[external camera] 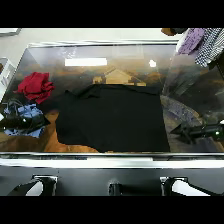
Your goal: Fold the clothes and pants, and hang the long-sleeved shirts on hangers.
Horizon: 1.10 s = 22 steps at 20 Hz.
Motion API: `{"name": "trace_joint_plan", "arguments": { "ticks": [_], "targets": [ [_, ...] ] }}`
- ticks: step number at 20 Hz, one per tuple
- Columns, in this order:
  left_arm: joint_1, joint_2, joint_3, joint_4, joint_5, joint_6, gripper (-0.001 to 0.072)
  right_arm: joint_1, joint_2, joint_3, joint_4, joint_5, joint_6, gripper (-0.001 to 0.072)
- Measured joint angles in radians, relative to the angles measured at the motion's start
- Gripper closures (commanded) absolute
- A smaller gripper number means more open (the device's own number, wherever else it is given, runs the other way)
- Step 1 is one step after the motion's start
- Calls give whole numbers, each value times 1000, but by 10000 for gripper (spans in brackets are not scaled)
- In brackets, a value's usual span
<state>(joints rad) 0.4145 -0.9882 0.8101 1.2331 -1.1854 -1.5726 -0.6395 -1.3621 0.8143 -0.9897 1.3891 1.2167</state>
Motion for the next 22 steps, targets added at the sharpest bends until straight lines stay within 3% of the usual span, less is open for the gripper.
{"name": "trace_joint_plan", "arguments": {
  "ticks": [8,10,12,13,14,17,22],
  "targets": [
    [14,56,-108,4,18,2,166,-11,20,-179,-48,-27,-37,240],
    [14,58,-111,3,19,2,165,-11,21,-203,-40,-29,-39,347],
    [16,58,-115,-2,15,1,165,-11,20,-222,-37,-39,-43,502],
    [20,58,-119,-4,12,-1,165,-11,20,-227,-33,-43,-48,629],
    [27,57,-127,-7,14,-1,165,-11,19,-232,-27,-55,-53,681],
    [68,56,-175,-48,43,56,166,-11,19,-238,1,-51,-66,681],
    [140,29,-289,-214,105,249,167,-11,19,-240,48,-34,-81,681]
  ]
}}
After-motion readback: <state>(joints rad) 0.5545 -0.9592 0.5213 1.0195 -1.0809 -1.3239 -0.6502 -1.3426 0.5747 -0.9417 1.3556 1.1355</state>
